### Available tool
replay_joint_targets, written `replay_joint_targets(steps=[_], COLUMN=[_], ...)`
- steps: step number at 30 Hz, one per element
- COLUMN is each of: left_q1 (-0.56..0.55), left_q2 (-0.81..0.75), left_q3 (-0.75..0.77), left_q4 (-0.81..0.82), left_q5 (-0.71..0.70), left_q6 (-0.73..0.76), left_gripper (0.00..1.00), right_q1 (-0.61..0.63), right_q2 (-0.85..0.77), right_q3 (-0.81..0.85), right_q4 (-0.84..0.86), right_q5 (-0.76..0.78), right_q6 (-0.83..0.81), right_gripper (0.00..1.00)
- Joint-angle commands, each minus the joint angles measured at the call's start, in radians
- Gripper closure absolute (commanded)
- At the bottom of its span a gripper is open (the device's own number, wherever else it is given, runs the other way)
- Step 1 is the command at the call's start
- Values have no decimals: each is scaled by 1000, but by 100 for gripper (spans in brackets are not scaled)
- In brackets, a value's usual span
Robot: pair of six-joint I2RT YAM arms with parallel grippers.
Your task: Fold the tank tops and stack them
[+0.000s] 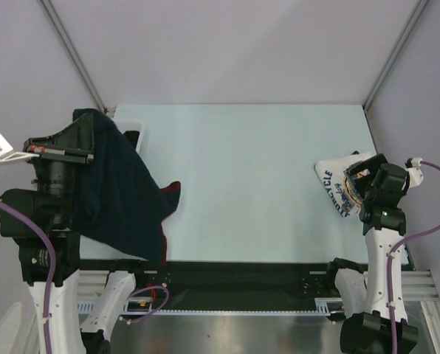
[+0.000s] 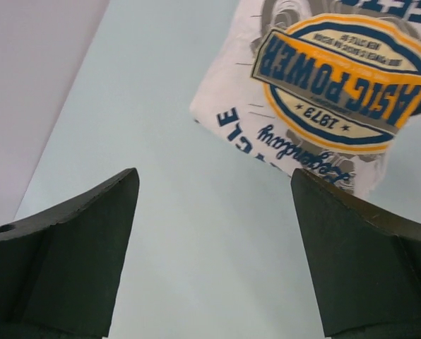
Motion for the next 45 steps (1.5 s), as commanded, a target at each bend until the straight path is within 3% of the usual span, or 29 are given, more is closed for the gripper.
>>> replay_joint_targets(steps=[1,3,7,8,10,13,14,18,20,22,23,25,27,29,32,33,34,35,38,41,45], left_q1=[-8,-65,-319,-429,-528,-683,-733,-780,-781,-777,-751,-647,-559,-495,-481,-481,-481,-478,-478,-476,-478], left_q2=[69,83,185,213,309,481,526,688,681,672,676,667,631,542,440,401,385,368,310,268,271], left_q3=[-31,-100,-130,-122,-101,36,153,487,591,665,756,791,664,381,6,-74,-146,-257,-376,-397,-383], left_q4=[155,199,189,195,224,206,184,36,14,-71,-124,-250,-279,-236,-144,-124,-127,-139,-158,-161,-167], left_q5=[305,313,123,100,75,57,70,146,94,-49,-89,-140,-126,-121,-129,-135,-152,-199,-259,-259,-192], left_q6=[-109,-139,-50,-27,-10,37,59,105,143,177,195,182,133,126,137,134,124,85,88,139,203], left_gripper=[100,100,99,100,100,100,100,100,100,100,100,100,100,99,80,35,11,0,0,0,0], right_q1=[38,55,123,135,175,213,218,229,229,229,229,230,238,255,279,284,284,314,354,460,597], right_q2=[-31,-41,-30,-25,-1,41,50,68,67,65,68,74,88,97,119,130,136,140,156,173,212], right_q3=[-18,-27,-23,-20,-17,-4,5,19,19,17,17,19,17,14,14,19,20,28,33,25,-7], right_q4=[92,118,147,164,182,184,179,164,167,176,187,198,208,219,213,207,199,176,129,70,3], right_q5=[-115,-128,-178,-192,-239,-261,-264,-285,-304,-344,-361,-405,-431,-440,-447,-450,-451,-456,-480,-464,-295], right_q6=[-45,-47,-52,-59,-82,-99,-104,-125,-145,-157,-168,-176,-176,-177,-197,-217,-229,-240,-282,-326,-348], right_gripper=[7,7,9,9,9,9,10,10,10,11,11,12,13,14,14,14,14,14,16,20,24])
